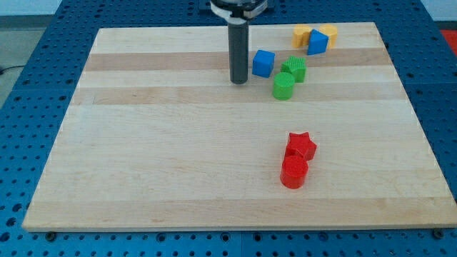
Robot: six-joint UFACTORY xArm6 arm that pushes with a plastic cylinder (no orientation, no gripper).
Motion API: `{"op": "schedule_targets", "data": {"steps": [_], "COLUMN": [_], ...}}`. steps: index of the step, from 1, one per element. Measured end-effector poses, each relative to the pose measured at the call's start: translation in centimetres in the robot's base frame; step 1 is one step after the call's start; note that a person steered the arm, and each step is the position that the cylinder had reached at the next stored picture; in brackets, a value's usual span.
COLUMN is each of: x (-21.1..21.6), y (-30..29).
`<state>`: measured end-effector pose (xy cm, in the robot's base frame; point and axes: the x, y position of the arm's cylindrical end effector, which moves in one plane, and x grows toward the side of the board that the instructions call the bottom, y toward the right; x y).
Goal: Move the blue cube to the left side of the blue triangle
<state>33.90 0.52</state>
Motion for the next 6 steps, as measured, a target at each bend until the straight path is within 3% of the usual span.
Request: {"op": "schedule_targets", "data": {"steps": [1, 3, 4, 6], "x": [-2.8, -2.8, 2.7, -0.6], "y": [1.3, 1.4, 2.8, 6.6]}}
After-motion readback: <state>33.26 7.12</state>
